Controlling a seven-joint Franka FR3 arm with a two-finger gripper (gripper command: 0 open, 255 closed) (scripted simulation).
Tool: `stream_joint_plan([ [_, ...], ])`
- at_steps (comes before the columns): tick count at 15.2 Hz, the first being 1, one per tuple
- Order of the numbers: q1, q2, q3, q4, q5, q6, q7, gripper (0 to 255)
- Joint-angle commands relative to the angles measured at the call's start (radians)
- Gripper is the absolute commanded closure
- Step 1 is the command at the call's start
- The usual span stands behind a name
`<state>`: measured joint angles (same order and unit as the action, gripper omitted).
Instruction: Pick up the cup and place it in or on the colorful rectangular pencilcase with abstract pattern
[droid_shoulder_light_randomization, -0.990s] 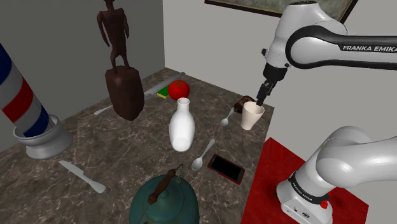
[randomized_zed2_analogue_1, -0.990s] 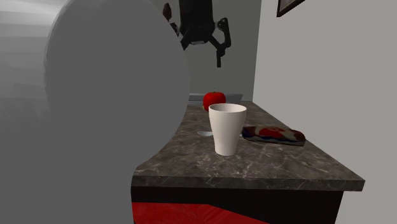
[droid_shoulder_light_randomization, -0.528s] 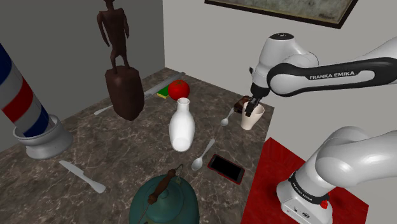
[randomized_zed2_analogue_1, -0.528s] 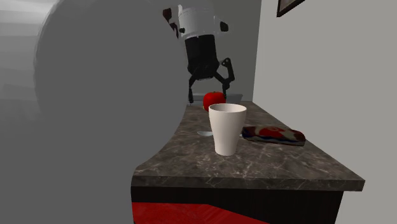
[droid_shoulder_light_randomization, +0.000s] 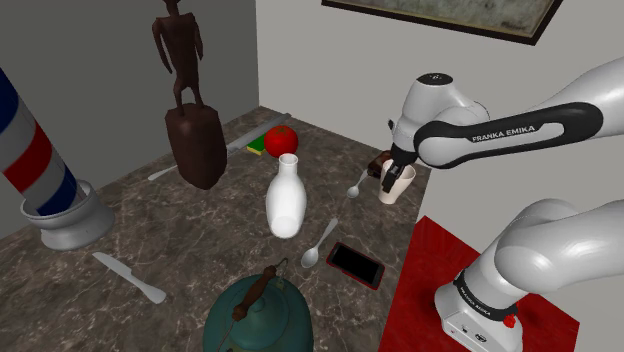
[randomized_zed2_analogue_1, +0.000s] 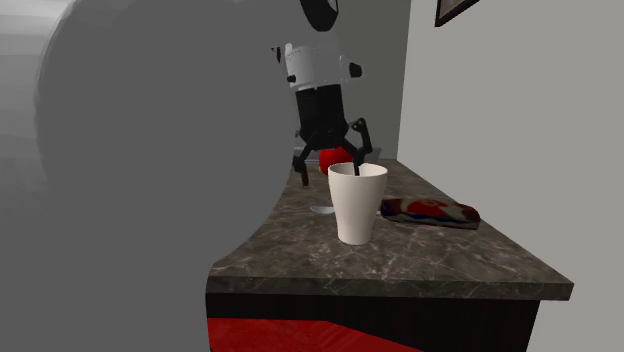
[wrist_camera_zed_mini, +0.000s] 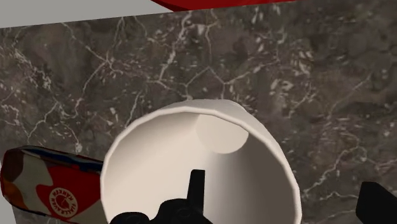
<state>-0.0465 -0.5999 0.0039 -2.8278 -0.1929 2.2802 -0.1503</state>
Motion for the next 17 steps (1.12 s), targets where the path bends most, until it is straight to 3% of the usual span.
stream_joint_plan([
  [1,-0.001,0.013,0.001,-0.003,-0.002,0.016,0.004,0],
  [7,-0.001,0.013,0.001,-0.003,-0.002,0.016,0.004,0],
  [8,-0.001,0.013,0.001,-0.003,-0.002,0.016,0.004,255],
  [17,-0.001,0.013,0.001,-0.003,-0.002,0.016,0.004,255],
])
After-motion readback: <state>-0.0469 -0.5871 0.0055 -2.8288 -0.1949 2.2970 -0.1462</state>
